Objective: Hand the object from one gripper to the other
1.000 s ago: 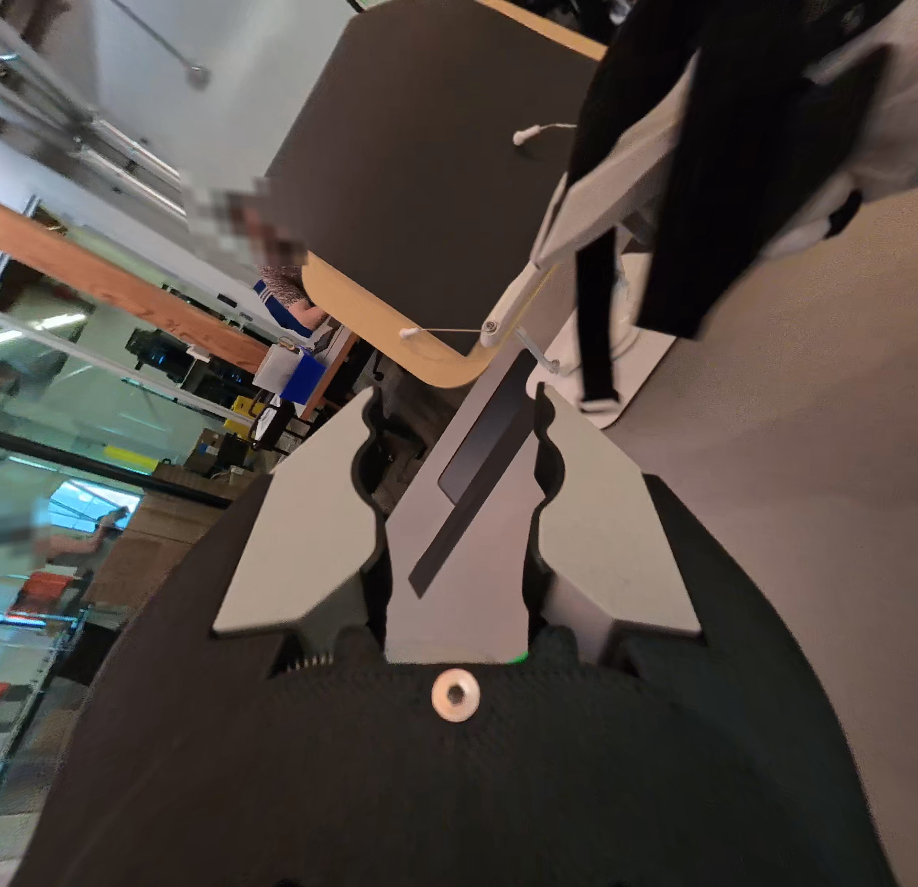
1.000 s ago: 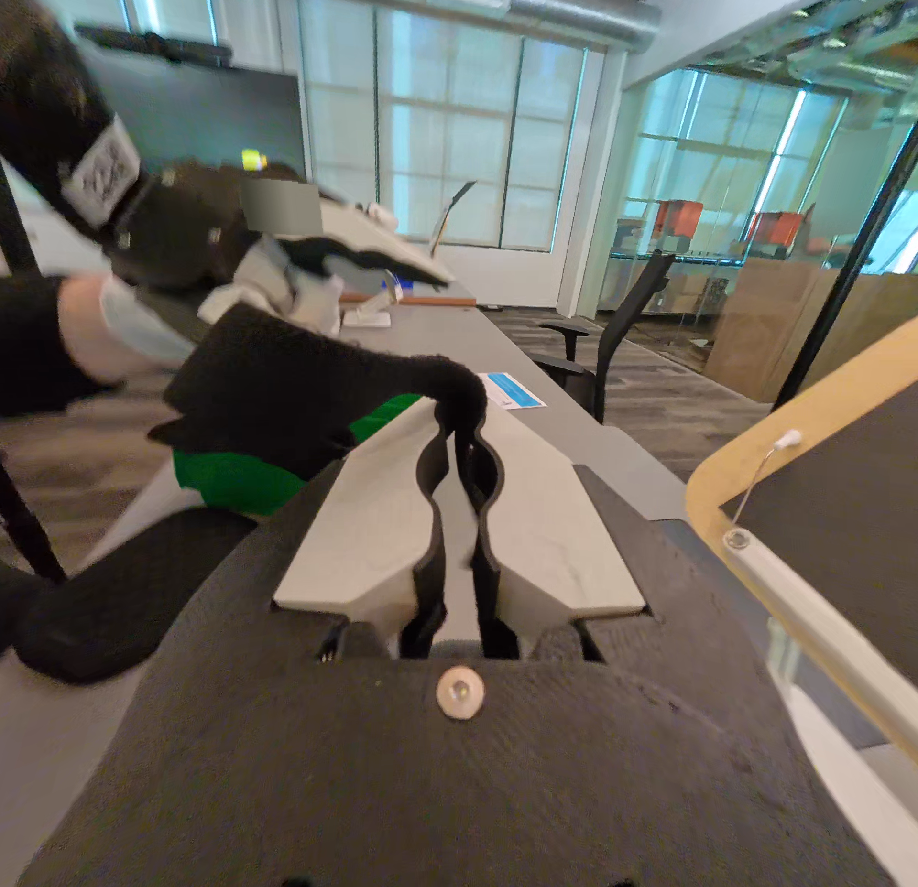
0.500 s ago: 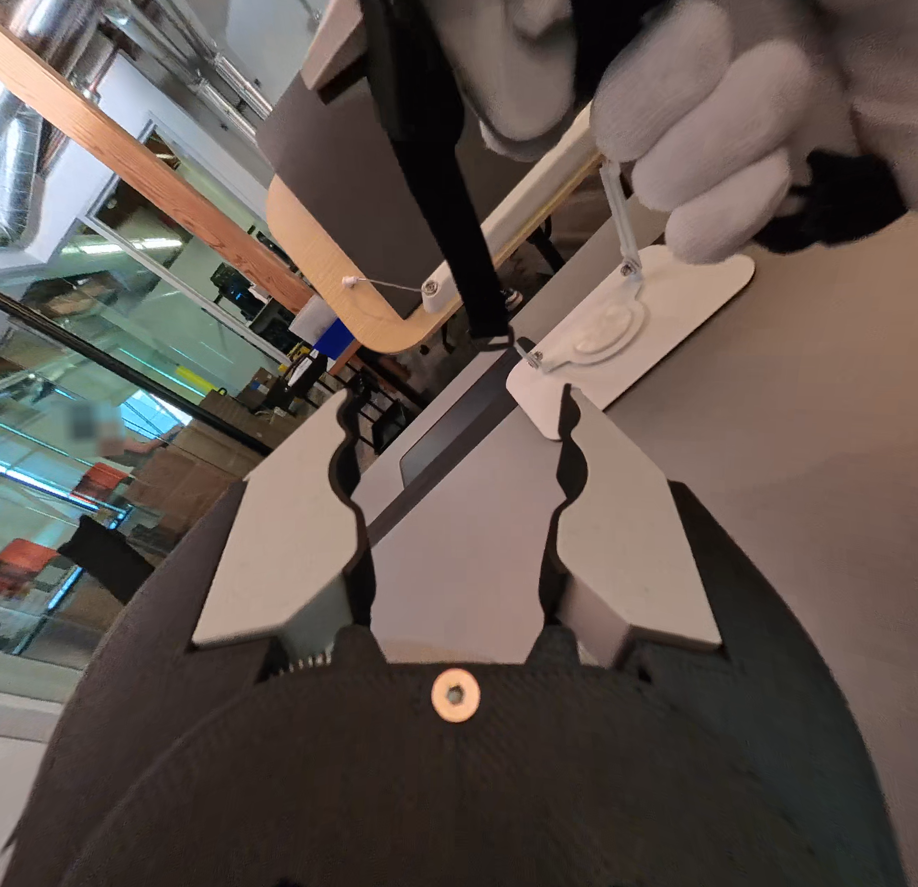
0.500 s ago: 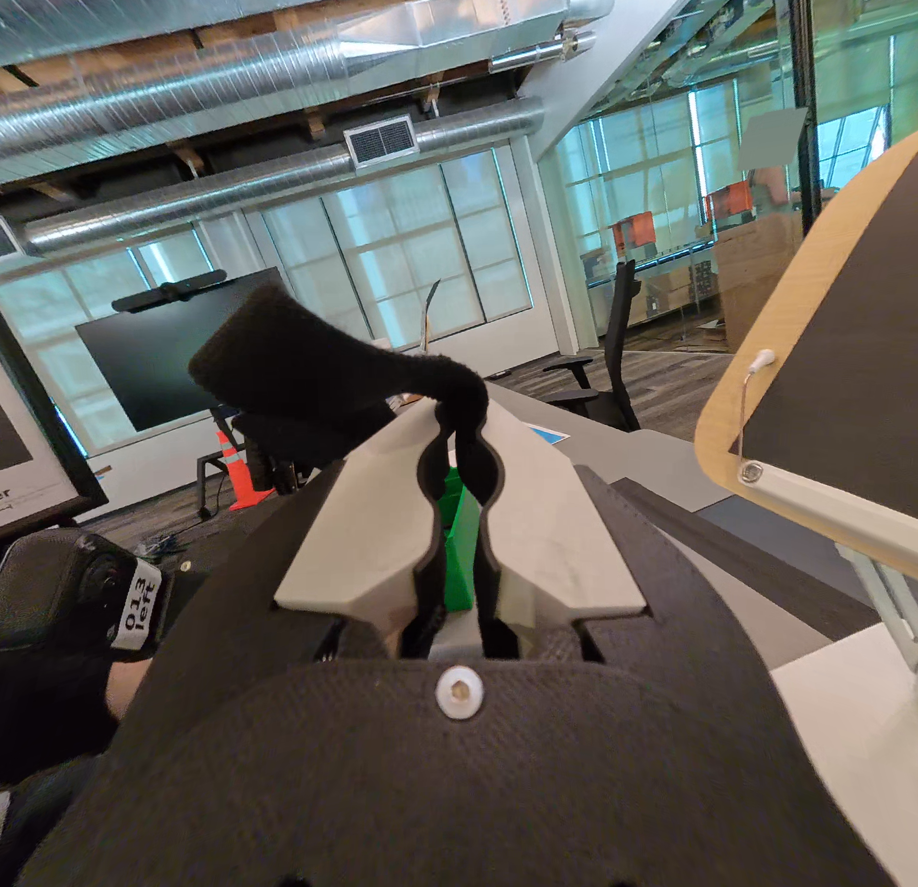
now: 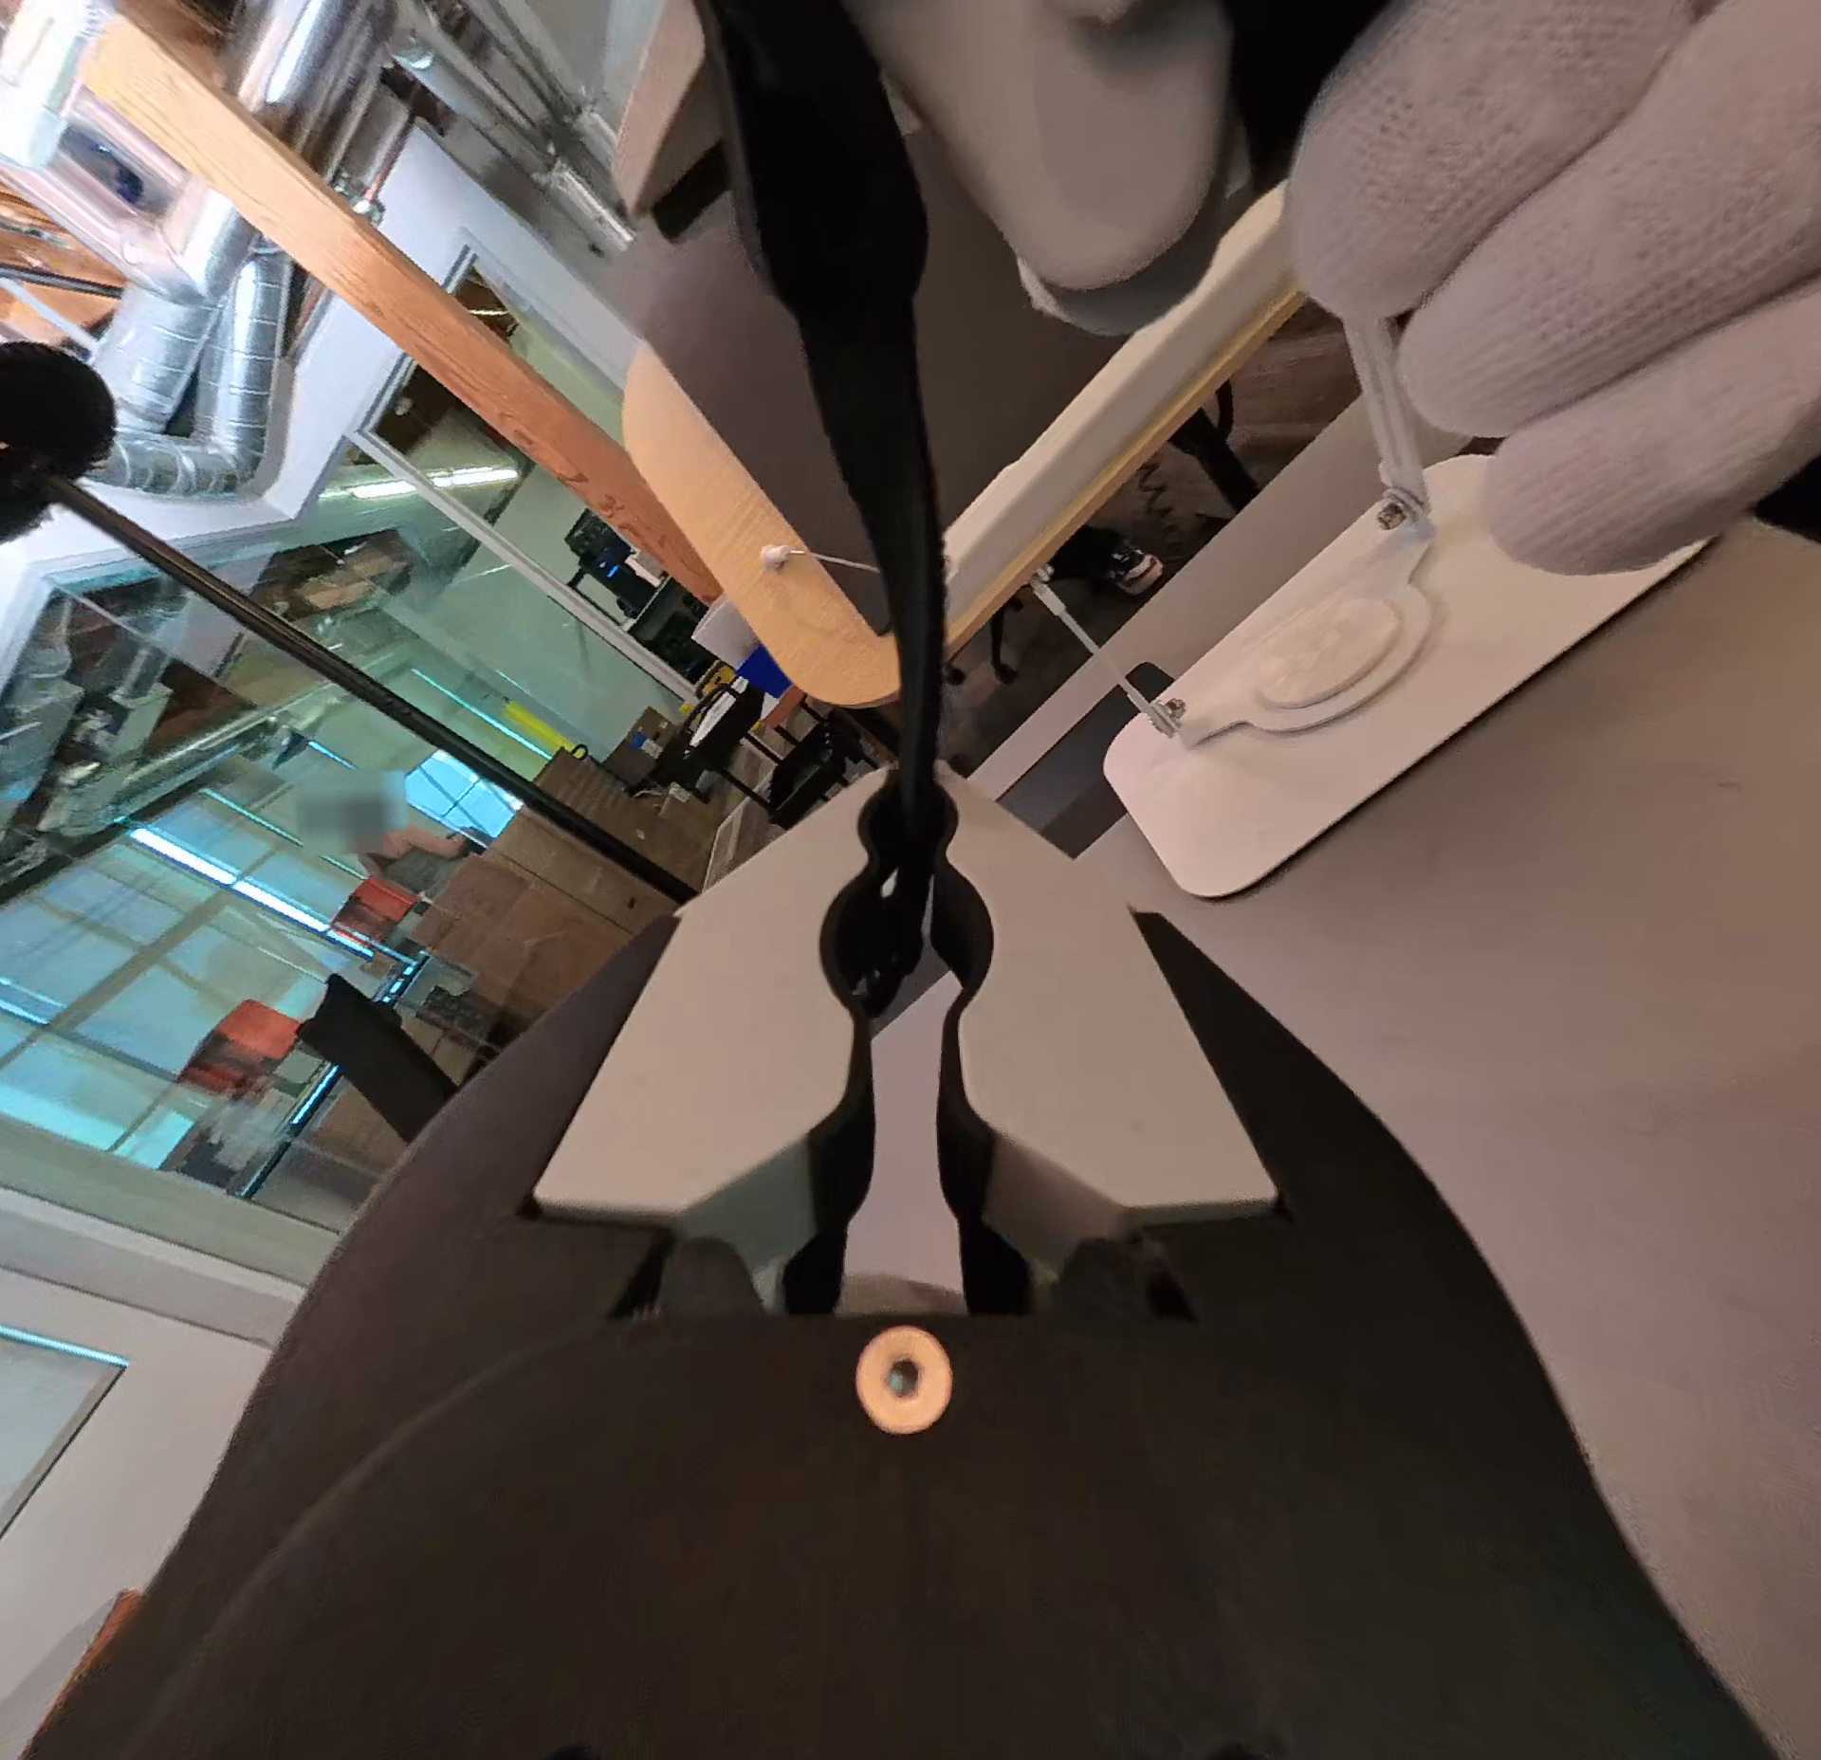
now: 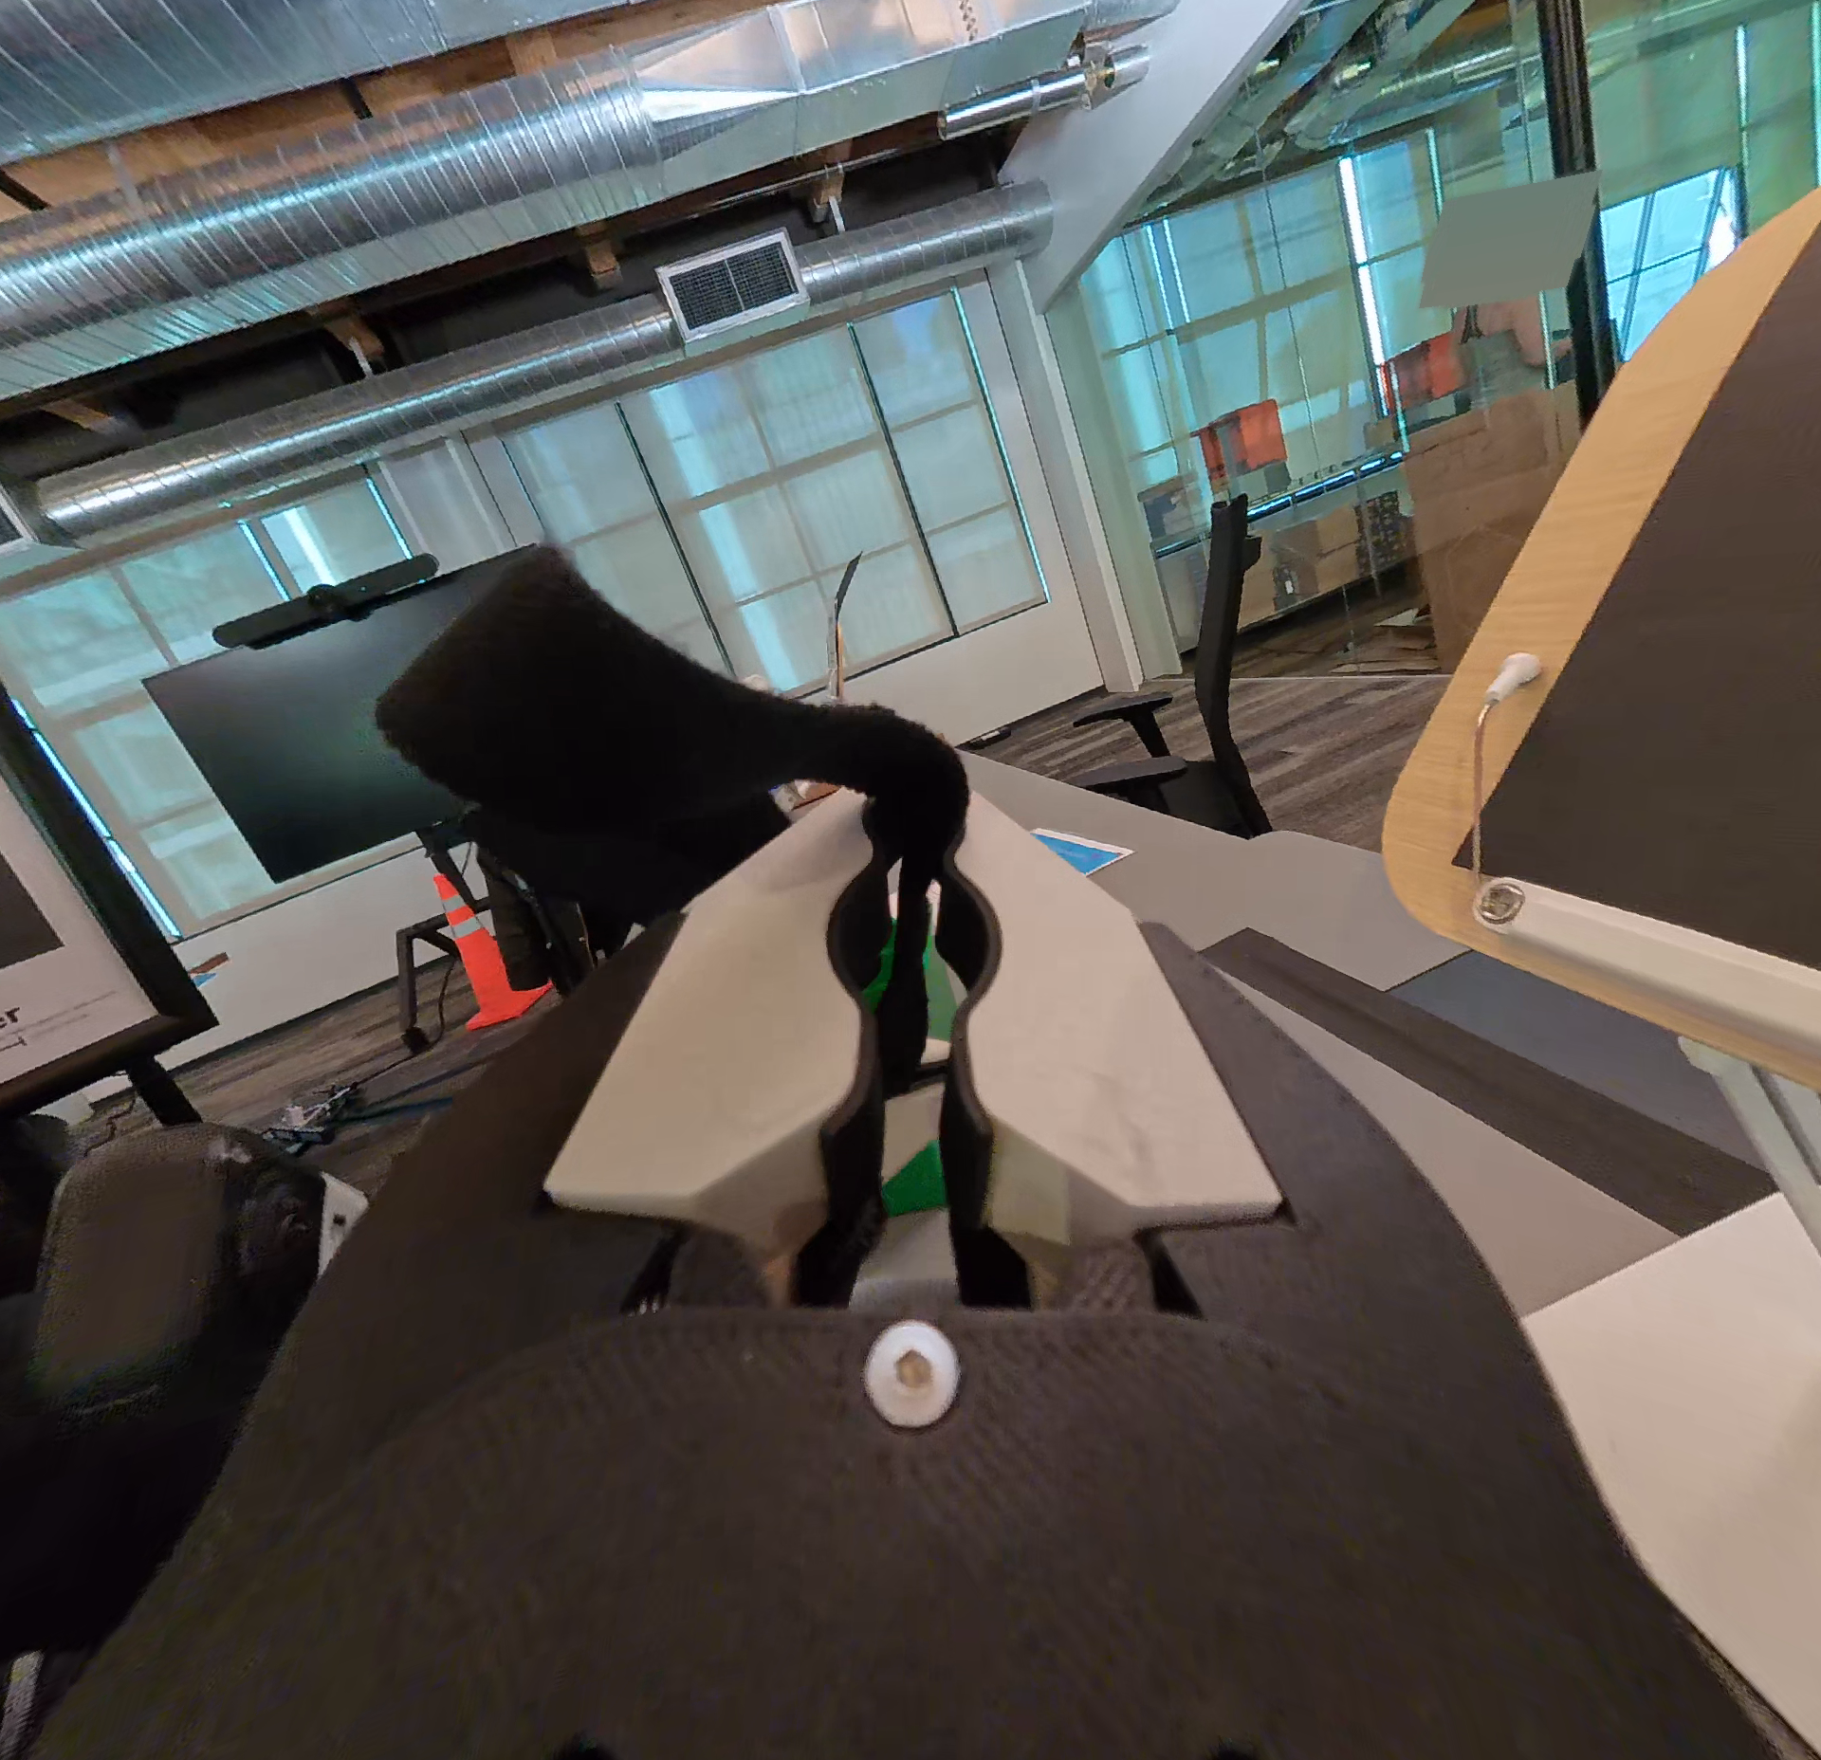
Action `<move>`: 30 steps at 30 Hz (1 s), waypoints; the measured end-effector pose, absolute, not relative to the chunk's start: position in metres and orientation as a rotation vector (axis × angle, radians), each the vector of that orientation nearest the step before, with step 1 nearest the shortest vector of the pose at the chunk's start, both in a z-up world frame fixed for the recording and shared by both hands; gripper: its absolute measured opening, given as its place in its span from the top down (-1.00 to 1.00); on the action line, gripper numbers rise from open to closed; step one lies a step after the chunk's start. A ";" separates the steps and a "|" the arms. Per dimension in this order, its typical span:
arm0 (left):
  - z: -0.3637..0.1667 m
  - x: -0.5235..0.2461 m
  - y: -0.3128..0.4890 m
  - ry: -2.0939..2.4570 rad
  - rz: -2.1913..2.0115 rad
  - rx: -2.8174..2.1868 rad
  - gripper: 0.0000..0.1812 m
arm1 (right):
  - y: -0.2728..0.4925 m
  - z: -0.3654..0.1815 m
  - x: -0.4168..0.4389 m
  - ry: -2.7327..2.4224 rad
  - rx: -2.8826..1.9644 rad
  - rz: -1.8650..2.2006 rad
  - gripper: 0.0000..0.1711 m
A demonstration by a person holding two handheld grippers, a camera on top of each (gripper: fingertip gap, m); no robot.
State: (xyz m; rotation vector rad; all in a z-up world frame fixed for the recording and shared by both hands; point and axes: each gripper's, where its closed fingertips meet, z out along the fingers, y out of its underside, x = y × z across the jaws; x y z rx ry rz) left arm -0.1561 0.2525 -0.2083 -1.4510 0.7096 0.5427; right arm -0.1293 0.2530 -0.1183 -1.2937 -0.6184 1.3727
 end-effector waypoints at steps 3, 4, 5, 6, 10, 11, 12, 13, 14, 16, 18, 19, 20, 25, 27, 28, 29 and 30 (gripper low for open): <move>-0.211 -0.156 0.251 0.779 0.510 -1.485 1.00 | 0.257 -0.122 -0.128 -0.626 -1.302 1.349 1.00; -0.214 -0.156 0.251 0.810 0.496 -1.518 1.00 | 0.258 -0.124 -0.129 -0.632 -1.309 1.346 1.00; -0.214 -0.159 0.251 0.823 0.489 -1.538 1.00 | 0.258 -0.126 -0.130 -0.647 -1.316 1.340 1.00; -0.212 -0.159 0.250 0.842 0.470 -1.535 1.00 | 0.259 -0.128 -0.130 -0.652 -1.315 1.331 1.00; -0.209 -0.174 0.250 0.890 0.410 -1.608 1.00 | 0.257 -0.137 -0.136 -0.726 -1.333 1.353 0.94; -0.210 -0.178 0.250 0.897 0.380 -1.647 1.00 | 0.257 -0.139 -0.137 -0.742 -1.343 1.359 0.83; -0.207 -0.182 0.249 0.899 0.359 -1.665 1.00 | 0.256 -0.142 -0.139 -0.767 -1.359 1.366 0.71; -0.203 -0.185 0.249 0.911 0.337 -1.664 1.00 | 0.255 -0.146 -0.140 -0.792 -1.373 1.371 0.63; -0.202 -0.187 0.248 0.935 0.320 -1.680 1.00 | 0.254 -0.148 -0.141 -0.817 -1.375 1.377 0.59; -0.203 -0.197 0.249 0.994 0.339 -1.737 1.00 | 0.249 -0.157 -0.144 -0.915 -1.388 1.374 0.44; -0.209 -0.205 0.249 1.072 0.337 -1.815 1.00 | 0.241 -0.178 -0.146 -1.098 -1.432 1.316 0.42; -0.209 -0.209 0.250 1.084 0.323 -1.841 1.00 | 0.240 -0.187 -0.145 -1.172 -1.445 1.233 0.42; -0.212 -0.209 0.249 1.102 0.262 -1.890 1.00 | 0.243 -0.195 -0.143 -1.221 -1.452 1.128 0.46; -0.224 -0.210 0.238 1.182 -0.019 -2.113 1.00 | 0.227 -0.203 -0.132 -1.474 -1.354 0.857 0.56; -0.228 -0.205 0.227 1.233 -0.164 -2.199 1.00 | 0.208 -0.191 -0.131 -1.558 -1.181 0.793 0.61; -0.225 -0.201 0.223 1.233 -0.247 -2.217 1.00 | 0.196 -0.183 -0.133 -1.577 -1.079 0.766 0.60; -0.221 -0.197 0.223 1.214 -0.319 -2.230 1.00 | 0.193 -0.174 -0.136 -1.555 -1.002 0.700 0.61; -0.219 -0.192 0.219 1.219 -0.401 -2.250 1.00 | 0.194 -0.169 -0.141 -1.530 -0.953 0.594 0.59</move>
